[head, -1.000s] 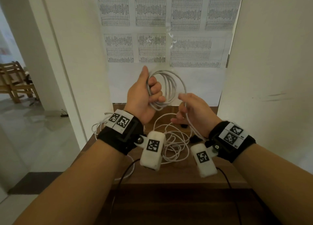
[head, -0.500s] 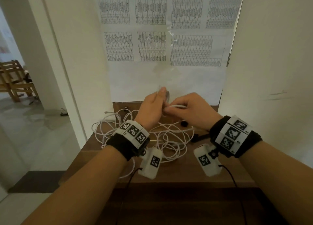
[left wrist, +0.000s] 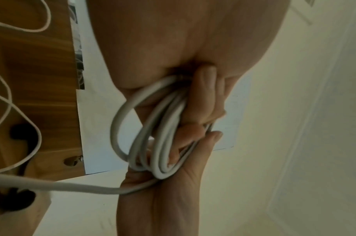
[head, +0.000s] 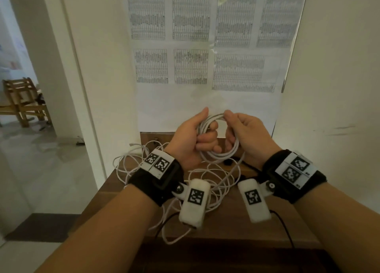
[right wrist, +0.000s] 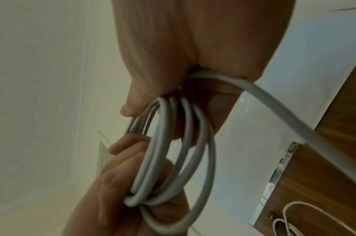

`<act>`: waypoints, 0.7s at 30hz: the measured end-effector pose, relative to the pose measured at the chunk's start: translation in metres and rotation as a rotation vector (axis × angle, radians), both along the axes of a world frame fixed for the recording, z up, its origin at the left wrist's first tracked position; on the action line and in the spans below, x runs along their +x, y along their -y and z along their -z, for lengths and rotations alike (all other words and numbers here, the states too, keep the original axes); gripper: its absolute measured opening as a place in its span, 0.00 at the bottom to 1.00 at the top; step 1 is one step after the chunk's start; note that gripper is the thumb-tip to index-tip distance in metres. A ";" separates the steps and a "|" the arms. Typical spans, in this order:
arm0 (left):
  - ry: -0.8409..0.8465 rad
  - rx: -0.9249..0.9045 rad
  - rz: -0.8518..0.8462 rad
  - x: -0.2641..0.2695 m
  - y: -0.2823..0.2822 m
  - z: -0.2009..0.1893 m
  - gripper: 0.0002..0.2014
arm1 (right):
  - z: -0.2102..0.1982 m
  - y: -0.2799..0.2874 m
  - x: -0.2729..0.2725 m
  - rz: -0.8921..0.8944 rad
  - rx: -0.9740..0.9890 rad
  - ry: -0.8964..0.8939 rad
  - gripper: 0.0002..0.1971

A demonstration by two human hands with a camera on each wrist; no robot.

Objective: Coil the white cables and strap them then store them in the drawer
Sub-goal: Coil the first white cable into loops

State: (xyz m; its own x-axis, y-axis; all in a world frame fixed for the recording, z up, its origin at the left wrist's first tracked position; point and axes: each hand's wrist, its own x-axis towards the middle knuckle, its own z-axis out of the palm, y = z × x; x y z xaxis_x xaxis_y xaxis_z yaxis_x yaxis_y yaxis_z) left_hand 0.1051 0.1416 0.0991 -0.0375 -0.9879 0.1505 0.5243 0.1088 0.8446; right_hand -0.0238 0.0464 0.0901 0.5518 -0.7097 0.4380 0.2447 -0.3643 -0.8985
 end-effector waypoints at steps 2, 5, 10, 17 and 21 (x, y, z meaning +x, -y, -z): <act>-0.013 0.002 0.045 0.000 -0.002 0.004 0.26 | 0.000 0.001 0.003 -0.006 0.044 0.026 0.22; -0.064 0.002 0.092 -0.005 -0.005 0.009 0.26 | 0.002 0.002 0.007 -0.005 0.048 0.034 0.22; -0.153 0.000 -0.103 -0.012 -0.004 0.001 0.29 | -0.004 -0.007 0.009 0.005 0.070 -0.019 0.20; -0.322 -0.130 -0.303 0.010 -0.003 -0.020 0.25 | 0.026 -0.020 0.007 -0.074 0.242 -0.107 0.15; -0.406 -0.193 -0.344 0.019 -0.002 -0.027 0.24 | 0.039 -0.023 0.012 0.020 0.320 -0.011 0.10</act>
